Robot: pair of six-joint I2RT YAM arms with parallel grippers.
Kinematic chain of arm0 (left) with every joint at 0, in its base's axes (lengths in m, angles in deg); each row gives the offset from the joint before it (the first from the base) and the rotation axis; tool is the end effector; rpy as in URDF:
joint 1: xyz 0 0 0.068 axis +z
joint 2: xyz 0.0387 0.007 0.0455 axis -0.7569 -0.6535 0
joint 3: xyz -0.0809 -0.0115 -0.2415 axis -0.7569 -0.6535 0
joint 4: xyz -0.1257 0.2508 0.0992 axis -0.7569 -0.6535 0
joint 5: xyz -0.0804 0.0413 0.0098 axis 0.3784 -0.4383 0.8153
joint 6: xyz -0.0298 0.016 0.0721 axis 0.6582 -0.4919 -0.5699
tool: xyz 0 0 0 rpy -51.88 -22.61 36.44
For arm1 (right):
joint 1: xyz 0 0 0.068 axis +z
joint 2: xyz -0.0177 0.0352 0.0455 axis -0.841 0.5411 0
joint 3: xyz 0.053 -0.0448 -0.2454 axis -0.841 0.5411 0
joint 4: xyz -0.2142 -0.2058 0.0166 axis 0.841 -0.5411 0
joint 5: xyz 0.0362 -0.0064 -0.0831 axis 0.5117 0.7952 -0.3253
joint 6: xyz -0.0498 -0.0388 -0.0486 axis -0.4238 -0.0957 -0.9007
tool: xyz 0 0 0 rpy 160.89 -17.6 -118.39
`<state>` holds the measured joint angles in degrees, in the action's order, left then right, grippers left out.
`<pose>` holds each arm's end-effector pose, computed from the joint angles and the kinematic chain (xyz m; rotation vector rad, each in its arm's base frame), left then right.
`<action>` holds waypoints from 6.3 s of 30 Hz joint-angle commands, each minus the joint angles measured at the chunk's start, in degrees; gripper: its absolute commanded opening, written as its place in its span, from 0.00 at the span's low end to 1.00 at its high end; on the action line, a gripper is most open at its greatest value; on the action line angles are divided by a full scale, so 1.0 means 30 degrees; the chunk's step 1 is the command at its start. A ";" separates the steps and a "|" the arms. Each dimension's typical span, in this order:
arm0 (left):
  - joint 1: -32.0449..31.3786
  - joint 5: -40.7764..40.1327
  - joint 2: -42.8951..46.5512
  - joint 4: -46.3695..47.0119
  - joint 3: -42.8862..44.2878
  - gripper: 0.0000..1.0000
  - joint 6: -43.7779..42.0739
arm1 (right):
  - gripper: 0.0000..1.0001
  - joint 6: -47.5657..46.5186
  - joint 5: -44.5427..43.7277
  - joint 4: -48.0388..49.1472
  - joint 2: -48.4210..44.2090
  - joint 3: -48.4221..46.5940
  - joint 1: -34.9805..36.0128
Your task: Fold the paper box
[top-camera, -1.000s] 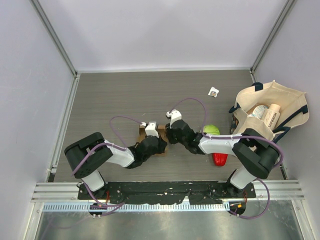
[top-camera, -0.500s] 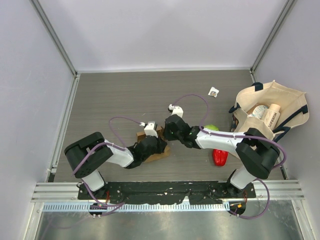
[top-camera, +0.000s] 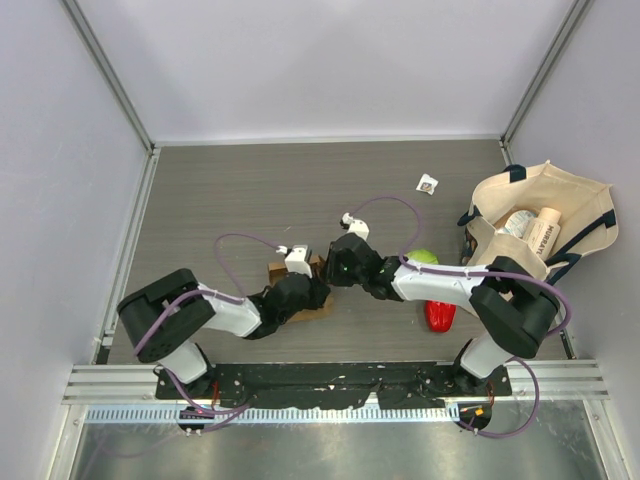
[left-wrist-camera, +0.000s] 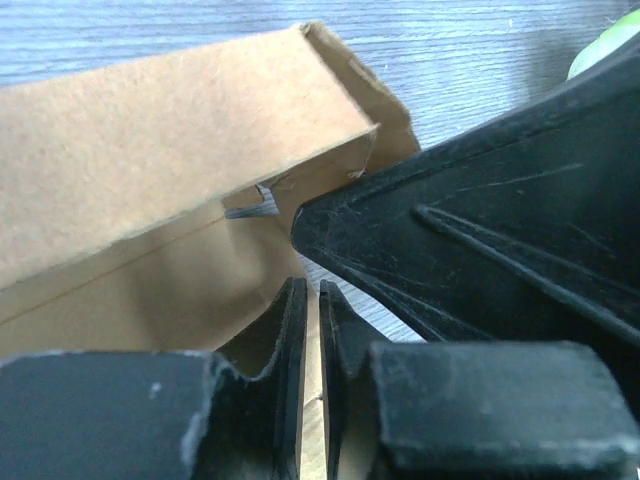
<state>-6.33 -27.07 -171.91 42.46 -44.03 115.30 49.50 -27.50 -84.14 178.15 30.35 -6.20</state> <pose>0.1942 -0.2476 0.0515 -0.0102 2.1468 -0.7779 0.2435 0.2827 0.1125 -0.0316 2.3782 0.6589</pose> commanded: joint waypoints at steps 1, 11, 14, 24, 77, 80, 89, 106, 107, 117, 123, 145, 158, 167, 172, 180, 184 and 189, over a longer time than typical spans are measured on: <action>0.0081 0.0091 0.2187 -0.2738 0.0009 0.16 -0.1342 | 0.32 -0.0743 -0.0497 0.0725 -0.0643 -0.0086 0.0064; 0.0081 -0.0667 0.7639 -0.7811 -0.0077 0.15 -0.1783 | 0.42 -0.2413 0.0585 0.1019 -0.1872 0.0383 0.0064; 0.0111 -0.1137 0.8051 -0.8927 -0.0457 0.10 -0.1374 | 0.44 -0.2970 0.1289 0.0756 -0.2603 0.0383 0.0064; 0.0403 -0.3102 0.8111 -0.9662 -0.1484 0.03 -0.0347 | 0.37 -0.6921 -0.3068 -0.2934 -0.5069 0.0355 -0.1253; 0.0492 -0.5384 1.5660 -2.0022 0.1153 0.46 -0.0498 | 0.47 -1.1203 -0.0585 -0.1093 -0.3895 0.0090 -0.0170; 0.0492 -0.6493 1.6341 -2.2194 0.1327 0.47 0.0704 | 0.48 -1.1232 0.0233 -0.0827 -0.3894 0.0207 -0.0374; 0.0492 -1.0043 1.5349 -1.8632 -0.0106 0.49 -0.0226 | 0.47 -1.0852 0.1348 -0.0125 -0.3513 0.0207 -0.0463; 0.0609 -1.1217 0.9488 -1.2066 0.0244 0.37 -0.3570 | 0.47 -0.9680 0.2139 0.0929 -0.3573 0.0970 -0.0463; 0.0609 -1.1276 0.9284 -1.1919 0.0186 0.37 -0.3570 | 0.47 -0.9651 0.2082 0.0959 -0.3514 0.0882 -0.0463; 0.0638 -1.2359 0.6910 -0.9457 0.0331 0.17 -0.4506 | 0.46 -1.0120 -0.1346 -0.0593 -0.0381 -0.1197 -0.0608; 0.0638 -1.2244 0.6147 -0.8932 0.0625 0.05 -0.5151 | 0.44 -0.9591 -0.0878 -0.1033 -0.0876 -0.0617 -0.1107; 0.0609 -1.0603 0.6761 -0.6878 -0.0166 0.00 -0.5944 | 0.41 -0.0803 0.0624 0.0139 0.0234 -0.1873 0.0649; 0.0609 -1.0367 0.7349 -0.7169 -0.0401 0.00 -0.5445 | 0.42 -0.2062 0.2524 0.2691 -0.0027 -0.1257 0.0855; 0.0609 -1.0689 0.7260 -0.8077 -0.0255 0.00 -0.4363 | 0.49 -0.4260 -0.0499 -0.0830 -0.2427 0.1313 0.1090; 0.0609 -1.0574 0.7494 -1.0708 0.0419 0.41 -0.3221 | 0.49 -0.4609 -0.1021 -0.1115 -0.4825 0.2199 0.0885; 0.0609 -0.7587 1.1445 -1.5340 0.1123 0.70 -0.1494 | 0.49 -0.6193 0.0202 -0.3172 -0.6999 0.1789 -0.1426; 0.0609 -0.5335 1.3673 -1.5293 0.0218 0.42 -0.0436 | 0.49 -0.6193 0.2224 -0.2763 -0.7059 0.1965 -0.3651; -0.0151 -0.2751 1.2596 -1.0233 -0.1220 0.06 -0.0229 | 0.41 -0.6749 0.2228 -0.2557 -0.5278 0.1146 -0.3832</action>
<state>-4.93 -42.06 -130.75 1.72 -45.43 112.80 31.44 -23.04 -92.86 158.88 37.09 -17.82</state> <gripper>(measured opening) 0.183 0.450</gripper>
